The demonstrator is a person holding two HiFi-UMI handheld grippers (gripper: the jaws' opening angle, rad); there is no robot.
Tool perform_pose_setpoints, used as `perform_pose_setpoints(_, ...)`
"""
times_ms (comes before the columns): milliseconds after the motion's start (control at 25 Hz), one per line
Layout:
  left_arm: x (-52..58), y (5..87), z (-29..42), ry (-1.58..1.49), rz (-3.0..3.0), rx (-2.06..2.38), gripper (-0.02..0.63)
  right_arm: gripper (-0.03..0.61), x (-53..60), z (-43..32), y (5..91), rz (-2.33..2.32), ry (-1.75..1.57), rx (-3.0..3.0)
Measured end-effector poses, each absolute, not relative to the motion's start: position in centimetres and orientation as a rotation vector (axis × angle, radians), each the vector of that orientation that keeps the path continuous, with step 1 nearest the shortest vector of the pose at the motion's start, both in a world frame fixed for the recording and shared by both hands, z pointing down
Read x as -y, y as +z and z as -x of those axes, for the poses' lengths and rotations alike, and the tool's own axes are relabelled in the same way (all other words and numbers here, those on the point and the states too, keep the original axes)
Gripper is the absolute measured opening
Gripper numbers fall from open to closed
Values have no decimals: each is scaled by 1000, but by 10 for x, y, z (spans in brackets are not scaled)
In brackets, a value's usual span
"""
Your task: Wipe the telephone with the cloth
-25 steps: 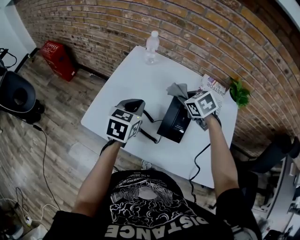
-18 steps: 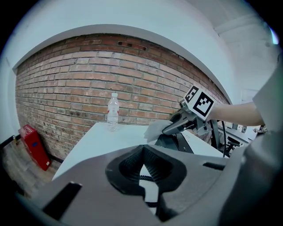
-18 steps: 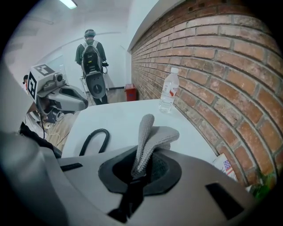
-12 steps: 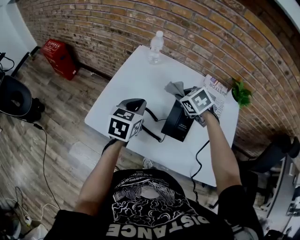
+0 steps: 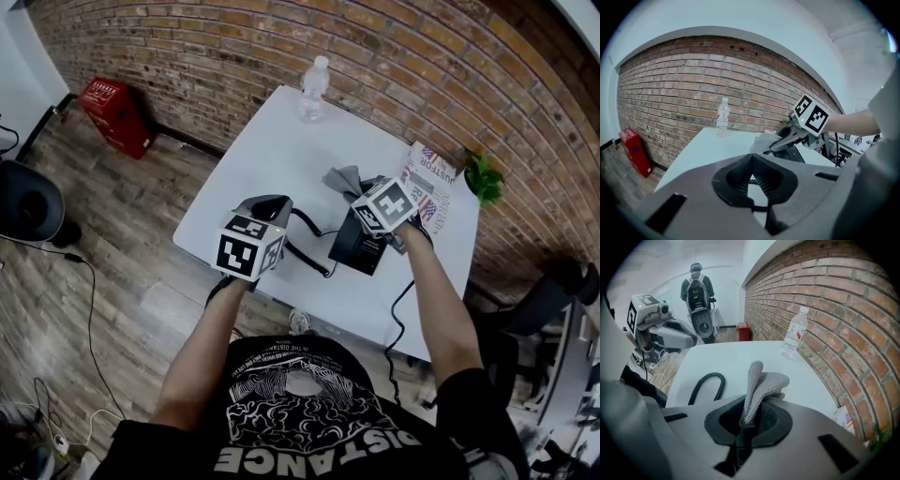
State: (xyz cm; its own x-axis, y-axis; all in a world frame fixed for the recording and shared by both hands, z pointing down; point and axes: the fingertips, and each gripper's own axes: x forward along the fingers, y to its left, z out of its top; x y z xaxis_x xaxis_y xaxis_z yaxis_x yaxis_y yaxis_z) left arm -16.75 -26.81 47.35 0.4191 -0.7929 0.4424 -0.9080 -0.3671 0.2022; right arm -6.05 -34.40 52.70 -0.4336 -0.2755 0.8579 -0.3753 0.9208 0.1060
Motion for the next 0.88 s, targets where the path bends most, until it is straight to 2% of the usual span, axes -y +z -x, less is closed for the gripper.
perform_pose_setpoints(880, 236, 480, 164, 370, -2323, 1343, 5, 12, 281, 67, 553, -531, 203, 2044)
